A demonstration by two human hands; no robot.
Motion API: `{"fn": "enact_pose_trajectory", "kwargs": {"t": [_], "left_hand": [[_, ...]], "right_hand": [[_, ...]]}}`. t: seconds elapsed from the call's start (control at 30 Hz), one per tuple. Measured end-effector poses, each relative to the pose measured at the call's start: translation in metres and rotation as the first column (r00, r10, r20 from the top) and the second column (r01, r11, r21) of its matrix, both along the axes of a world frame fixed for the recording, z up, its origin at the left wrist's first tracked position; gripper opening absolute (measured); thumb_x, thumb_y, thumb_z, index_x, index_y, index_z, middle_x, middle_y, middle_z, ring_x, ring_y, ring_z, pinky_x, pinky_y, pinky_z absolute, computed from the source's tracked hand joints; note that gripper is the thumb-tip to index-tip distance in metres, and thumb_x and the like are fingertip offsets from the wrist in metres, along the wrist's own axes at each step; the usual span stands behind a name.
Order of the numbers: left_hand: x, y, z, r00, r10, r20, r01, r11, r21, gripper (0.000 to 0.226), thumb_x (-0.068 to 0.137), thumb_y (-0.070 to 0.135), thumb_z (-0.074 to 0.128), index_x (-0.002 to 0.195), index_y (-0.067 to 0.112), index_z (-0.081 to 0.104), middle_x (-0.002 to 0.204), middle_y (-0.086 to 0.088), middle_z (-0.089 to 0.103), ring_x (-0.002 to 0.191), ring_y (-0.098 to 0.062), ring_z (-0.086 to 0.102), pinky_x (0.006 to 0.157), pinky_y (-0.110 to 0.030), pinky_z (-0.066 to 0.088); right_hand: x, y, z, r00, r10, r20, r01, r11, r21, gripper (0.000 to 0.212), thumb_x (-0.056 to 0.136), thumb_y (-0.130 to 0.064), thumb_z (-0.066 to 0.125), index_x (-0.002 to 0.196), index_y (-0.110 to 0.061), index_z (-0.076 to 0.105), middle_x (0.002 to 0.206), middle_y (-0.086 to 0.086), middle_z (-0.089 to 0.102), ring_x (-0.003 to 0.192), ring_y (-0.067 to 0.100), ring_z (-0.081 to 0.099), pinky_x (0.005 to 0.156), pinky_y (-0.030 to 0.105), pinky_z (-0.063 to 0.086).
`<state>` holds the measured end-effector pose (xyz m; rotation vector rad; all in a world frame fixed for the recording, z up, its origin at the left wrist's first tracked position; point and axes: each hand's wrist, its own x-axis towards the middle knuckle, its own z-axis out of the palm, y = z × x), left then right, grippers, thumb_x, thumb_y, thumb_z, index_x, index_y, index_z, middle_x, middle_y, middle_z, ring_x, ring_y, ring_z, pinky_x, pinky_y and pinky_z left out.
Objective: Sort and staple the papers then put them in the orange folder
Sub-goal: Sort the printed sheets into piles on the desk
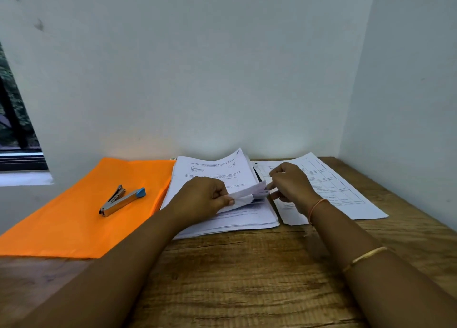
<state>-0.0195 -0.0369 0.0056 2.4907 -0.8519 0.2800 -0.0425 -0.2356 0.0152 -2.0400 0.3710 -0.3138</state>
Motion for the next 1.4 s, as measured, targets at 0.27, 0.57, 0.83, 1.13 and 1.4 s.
{"fn": "enact_pose_trajectory", "kwargs": {"t": [0.27, 0.57, 0.83, 1.13, 1.4], "left_hand": [[0.004, -0.001, -0.004, 0.952, 0.041, -0.305, -0.141, 0.939, -0.314, 0.048, 0.067, 0.033, 0.082, 0.051, 0.015, 0.04, 0.048, 0.009, 0.035, 0.047, -0.005, 0.031, 0.051, -0.022, 0.022], [0.0, -0.007, -0.016, 0.997, 0.022, -0.08, -0.046, 0.948, -0.314, 0.047, 0.076, 0.035, 0.075, 0.056, 0.02, 0.034, 0.051, 0.008, 0.036, 0.051, -0.006, 0.031, 0.051, -0.022, 0.021], [-0.007, -0.013, -0.02, 0.991, -0.13, 0.036, 0.132, 0.988, -0.075, 0.009, 0.087, 0.025, 0.064, 0.09, 0.031, 0.057, 0.096, 0.017, 0.064, 0.089, 0.0, 0.059, 0.078, -0.02, 0.049], [0.007, -0.002, -0.028, 1.0, 0.014, 0.011, -0.014, 0.999, 0.029, 0.032, 0.092, 0.025, 0.055, 0.122, 0.034, 0.053, 0.13, 0.014, 0.055, 0.116, -0.007, 0.05, 0.094, -0.022, 0.04], [0.012, -0.001, -0.033, 0.992, -0.007, -0.124, 0.01, 1.0, 0.027, 0.035, 0.095, 0.031, 0.051, 0.129, 0.031, 0.048, 0.135, 0.011, 0.051, 0.122, -0.006, 0.046, 0.101, -0.021, 0.035]], "right_hand": [[-0.002, -0.003, 0.001, 0.996, 0.065, -0.056, -0.062, 0.996, 0.059, 0.008, 0.09, -0.01, 0.041, 0.087, -0.008, 0.049, 0.085, 0.02, 0.067, 0.058, 0.022, 0.055, 0.052, 0.023, 0.039], [-0.011, 0.005, 0.01, 0.98, 0.163, -0.111, -0.141, 0.972, 0.188, 0.04, 0.1, -0.043, 0.035, 0.091, -0.008, 0.052, 0.061, 0.013, 0.064, 0.04, 0.016, 0.055, 0.043, 0.018, 0.038], [-0.013, 0.004, 0.018, 0.935, 0.31, -0.17, -0.266, 0.933, 0.243, 0.017, 0.091, -0.003, 0.046, 0.101, -0.001, 0.059, 0.069, 0.013, 0.06, 0.052, 0.019, 0.058, 0.047, 0.022, 0.048], [0.006, -0.049, -0.004, 0.97, -0.209, -0.122, 0.084, 0.764, -0.639, 0.017, 0.09, -0.009, 0.04, 0.086, -0.012, 0.057, 0.103, 0.011, 0.064, 0.09, 0.03, 0.057, 0.073, 0.029, 0.041], [0.009, -0.078, -0.021, 0.891, -0.44, -0.108, 0.161, 0.53, -0.833, 0.029, 0.088, -0.024, 0.046, 0.11, -0.016, 0.063, 0.116, 0.009, 0.061, 0.108, 0.029, 0.056, 0.097, 0.041, 0.044]]}}
